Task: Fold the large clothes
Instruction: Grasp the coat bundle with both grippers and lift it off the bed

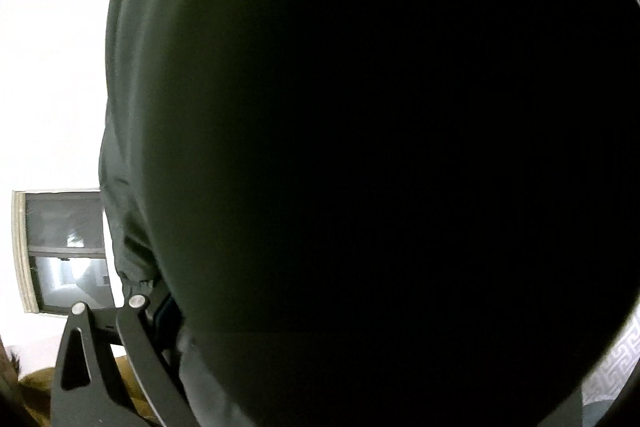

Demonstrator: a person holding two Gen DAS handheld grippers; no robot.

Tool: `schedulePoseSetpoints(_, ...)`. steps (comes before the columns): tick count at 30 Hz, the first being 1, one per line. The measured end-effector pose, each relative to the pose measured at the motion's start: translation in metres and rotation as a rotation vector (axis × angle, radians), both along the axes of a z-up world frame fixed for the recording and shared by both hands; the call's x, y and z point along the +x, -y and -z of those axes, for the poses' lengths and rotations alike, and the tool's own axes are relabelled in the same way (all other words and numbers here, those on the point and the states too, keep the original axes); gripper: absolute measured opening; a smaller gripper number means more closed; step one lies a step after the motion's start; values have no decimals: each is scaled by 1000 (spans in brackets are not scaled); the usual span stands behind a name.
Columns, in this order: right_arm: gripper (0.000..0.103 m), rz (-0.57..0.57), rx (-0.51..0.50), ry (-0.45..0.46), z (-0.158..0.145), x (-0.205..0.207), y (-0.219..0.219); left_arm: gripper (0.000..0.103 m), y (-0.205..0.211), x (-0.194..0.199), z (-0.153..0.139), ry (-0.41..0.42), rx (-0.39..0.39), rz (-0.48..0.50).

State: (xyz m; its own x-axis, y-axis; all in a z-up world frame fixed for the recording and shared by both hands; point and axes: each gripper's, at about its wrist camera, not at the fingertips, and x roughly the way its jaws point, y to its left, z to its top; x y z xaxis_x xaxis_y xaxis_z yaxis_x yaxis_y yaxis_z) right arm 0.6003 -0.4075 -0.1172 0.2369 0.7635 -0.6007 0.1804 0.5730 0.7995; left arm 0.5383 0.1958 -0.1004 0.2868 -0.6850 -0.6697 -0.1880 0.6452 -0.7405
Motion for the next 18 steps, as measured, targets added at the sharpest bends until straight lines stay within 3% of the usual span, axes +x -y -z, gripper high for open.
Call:
schedulePoseSetpoints(2,103,6,-15,12,-5,0,-6,62,3,-4,-7,2,-14,-32)
schedulePoseSetpoints(4,100,19,-7,21,-8,-2,-10,44,7,-8,-18,15,-22,-46)
schedulePoseSetpoints(5,90,19,-9,29,-11,-2,-14,37,10,-10,-23,26,-13,-48)
schedulePoseSetpoints(6,75,18,-7,39,-14,-2,-17,35,12,-12,-27,33,-14,-53)
schedulePoseSetpoints(7,67,21,1,54,-19,-2,-20,31,14,-14,-32,44,-21,-63)
schedulePoseSetpoints(9,41,13,2,89,-32,-1,-27,27,15,-20,-42,63,-42,-88)
schedulePoseSetpoints(12,30,-34,-29,172,-62,-1,-42,23,14,-23,-63,109,-52,-102)
schedulePoseSetpoints(18,25,-78,-47,301,-122,-2,-63,20,18,-29,-109,199,-59,-91)
